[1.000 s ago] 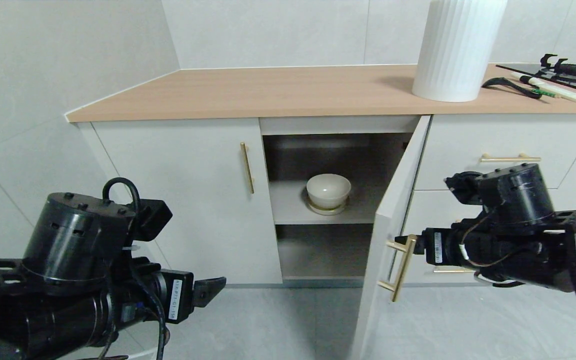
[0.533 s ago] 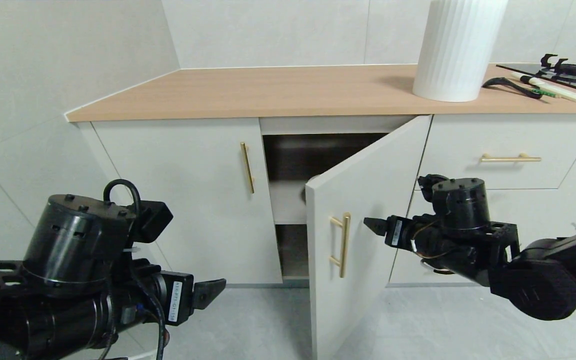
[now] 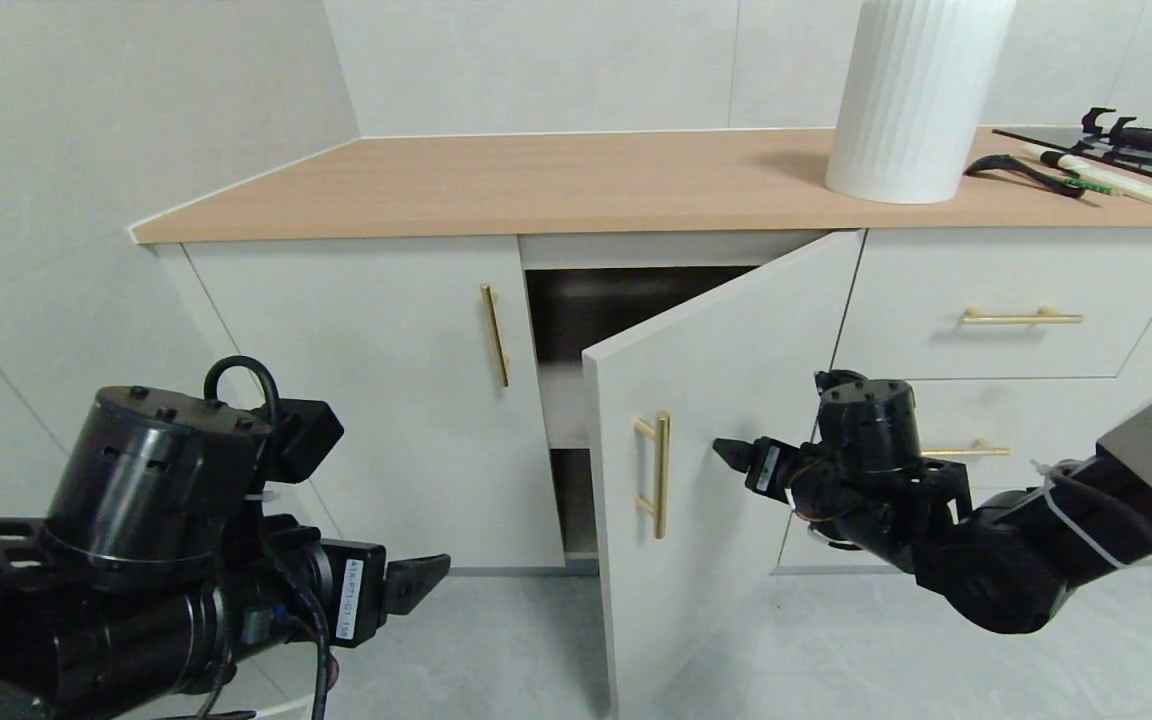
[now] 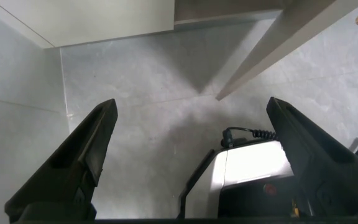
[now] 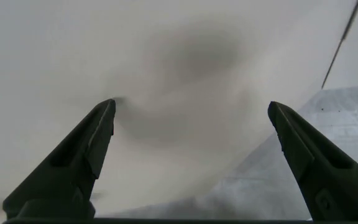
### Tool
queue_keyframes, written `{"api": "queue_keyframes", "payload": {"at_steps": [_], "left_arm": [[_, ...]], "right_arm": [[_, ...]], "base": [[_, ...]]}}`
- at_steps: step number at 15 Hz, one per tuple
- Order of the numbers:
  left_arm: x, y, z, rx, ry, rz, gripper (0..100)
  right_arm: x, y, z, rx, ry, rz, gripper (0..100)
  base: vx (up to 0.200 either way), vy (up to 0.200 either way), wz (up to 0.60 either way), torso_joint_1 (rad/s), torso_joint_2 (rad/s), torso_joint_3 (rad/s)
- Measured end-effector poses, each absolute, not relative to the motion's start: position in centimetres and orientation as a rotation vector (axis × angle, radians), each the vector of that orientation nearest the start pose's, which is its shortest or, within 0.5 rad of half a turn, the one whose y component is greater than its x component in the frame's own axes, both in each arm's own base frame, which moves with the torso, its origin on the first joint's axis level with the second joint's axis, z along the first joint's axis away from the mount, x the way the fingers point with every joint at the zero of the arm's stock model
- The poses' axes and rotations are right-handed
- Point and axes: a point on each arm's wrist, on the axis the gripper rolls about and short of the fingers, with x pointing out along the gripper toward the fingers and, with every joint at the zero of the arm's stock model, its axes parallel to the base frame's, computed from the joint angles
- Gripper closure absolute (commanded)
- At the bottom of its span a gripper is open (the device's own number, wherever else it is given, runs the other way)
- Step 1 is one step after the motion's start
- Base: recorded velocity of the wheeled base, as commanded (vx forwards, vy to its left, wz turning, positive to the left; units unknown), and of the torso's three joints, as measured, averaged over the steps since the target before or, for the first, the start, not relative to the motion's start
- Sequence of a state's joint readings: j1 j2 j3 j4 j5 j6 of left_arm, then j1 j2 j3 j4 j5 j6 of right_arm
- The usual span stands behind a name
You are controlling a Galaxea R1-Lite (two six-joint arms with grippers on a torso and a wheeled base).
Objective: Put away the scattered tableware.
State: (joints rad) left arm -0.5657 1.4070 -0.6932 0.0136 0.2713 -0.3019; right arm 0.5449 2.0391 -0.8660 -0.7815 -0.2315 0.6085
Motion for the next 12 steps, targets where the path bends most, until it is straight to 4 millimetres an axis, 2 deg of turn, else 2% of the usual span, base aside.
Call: {"api": "queue_keyframes", "payload": {"at_steps": [5,12], "left_arm": [[17.9,-10.7,17.1,0.007,0.698,-0.178,0],[17.9,-10.6,17.2,0.006,0.697,-0.178,0]], "right_arm": [[33.2,19.0,9.1,0.499,0.426,0.142,0],[34.2,18.6,9.1,0.525,0.397,0.109,0]], "base": [[0.2,0.0,0.0,0.003,0.01,-0.001],[0.0,0.0,0.0,0.0,0.0,0.0]]}}
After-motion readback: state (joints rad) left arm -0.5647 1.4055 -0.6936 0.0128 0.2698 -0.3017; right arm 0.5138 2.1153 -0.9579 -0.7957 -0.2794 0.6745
